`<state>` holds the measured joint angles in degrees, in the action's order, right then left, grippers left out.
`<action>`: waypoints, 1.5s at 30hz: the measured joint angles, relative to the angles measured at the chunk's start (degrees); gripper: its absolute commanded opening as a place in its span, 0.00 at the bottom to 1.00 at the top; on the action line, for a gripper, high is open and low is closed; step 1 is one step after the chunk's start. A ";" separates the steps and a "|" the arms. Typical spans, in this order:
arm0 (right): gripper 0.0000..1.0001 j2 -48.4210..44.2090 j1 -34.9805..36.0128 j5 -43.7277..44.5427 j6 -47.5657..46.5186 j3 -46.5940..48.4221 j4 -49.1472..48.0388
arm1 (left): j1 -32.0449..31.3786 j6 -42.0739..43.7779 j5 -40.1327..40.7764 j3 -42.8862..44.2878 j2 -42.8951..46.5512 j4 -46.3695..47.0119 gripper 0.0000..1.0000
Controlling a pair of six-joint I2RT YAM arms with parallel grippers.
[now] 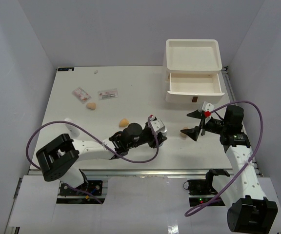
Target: Organize the makeup
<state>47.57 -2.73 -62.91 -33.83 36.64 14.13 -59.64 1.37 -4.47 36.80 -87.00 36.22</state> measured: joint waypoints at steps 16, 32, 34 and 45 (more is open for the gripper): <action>0.90 -1.53 -3.68 6.31 1.48 0.15 0.02 | 1.02 23.81 2.39 40.80 -1.41 -31.08 0.00; 0.90 -2.01 -4.34 6.84 2.19 0.22 0.00 | 1.63 45.79 8.91 69.70 -26.76 -40.48 0.01; 0.90 -2.01 -4.39 6.87 2.37 0.22 0.22 | 1.78 46.93 9.57 71.78 -28.76 -40.71 0.02; 0.90 -2.27 -4.67 6.90 2.36 0.22 0.84 | 2.82 50.18 11.02 75.88 -33.77 -41.53 0.51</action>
<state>45.30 -7.40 -56.02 -31.46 36.86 14.97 -56.83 51.54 6.55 112.68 -120.77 -5.31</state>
